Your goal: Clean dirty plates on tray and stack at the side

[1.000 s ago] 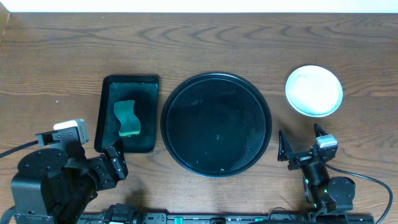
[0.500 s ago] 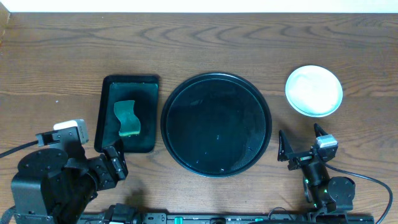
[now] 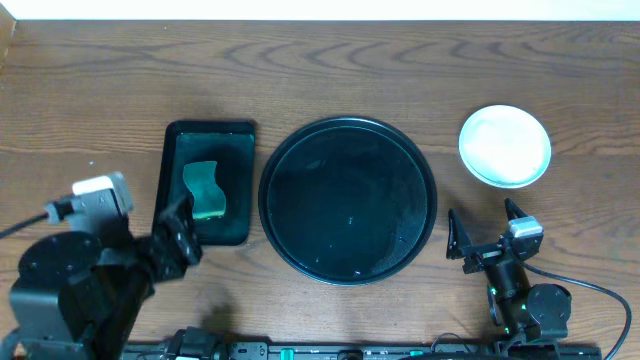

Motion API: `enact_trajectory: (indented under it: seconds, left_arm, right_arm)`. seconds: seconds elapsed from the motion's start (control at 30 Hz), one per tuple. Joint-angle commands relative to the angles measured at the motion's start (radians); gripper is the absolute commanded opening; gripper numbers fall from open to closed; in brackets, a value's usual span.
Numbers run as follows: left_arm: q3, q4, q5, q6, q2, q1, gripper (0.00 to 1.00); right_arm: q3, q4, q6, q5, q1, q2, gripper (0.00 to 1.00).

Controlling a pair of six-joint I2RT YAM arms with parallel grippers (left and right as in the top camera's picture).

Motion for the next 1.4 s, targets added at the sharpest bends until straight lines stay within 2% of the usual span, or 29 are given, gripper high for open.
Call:
enact_trajectory:
  seconds: [0.0,0.17,0.4,0.77,1.0,1.37]
  left_arm:
    - [-0.118,0.138,-0.042,0.014,-0.027,-0.003,0.84]
    - [-0.4,0.47,-0.035,0.012,-0.152,-0.003,0.84]
    - [-0.798,0.805,-0.036,0.009,-0.398,0.0,0.84]
    - [-1.164,1.12,-0.035,-0.115,-0.621,0.06,0.84]
    - [-1.297,1.258,-0.035,-0.123,-0.718,0.064,0.84]
    - [-1.391,1.283,-0.035,-0.124,-0.74,0.064,0.84]
  right_arm:
    - [-0.002,-0.004,-0.011,-0.006,-0.004,-0.007,0.99]
    - [-0.002,-0.004,-0.011,-0.006,-0.004,-0.007,0.99]
    - [-0.002,-0.004,-0.011,-0.006,-0.004,-0.007,0.99]
    - [-0.002,-0.004,-0.011,-0.006,-0.004,-0.007,0.99]
    - [-0.002,-0.004,-0.011,-0.006,-0.004,-0.007,0.99]
    - [-0.002,-0.004,-0.011,-0.006,-0.004,-0.007,0.99]
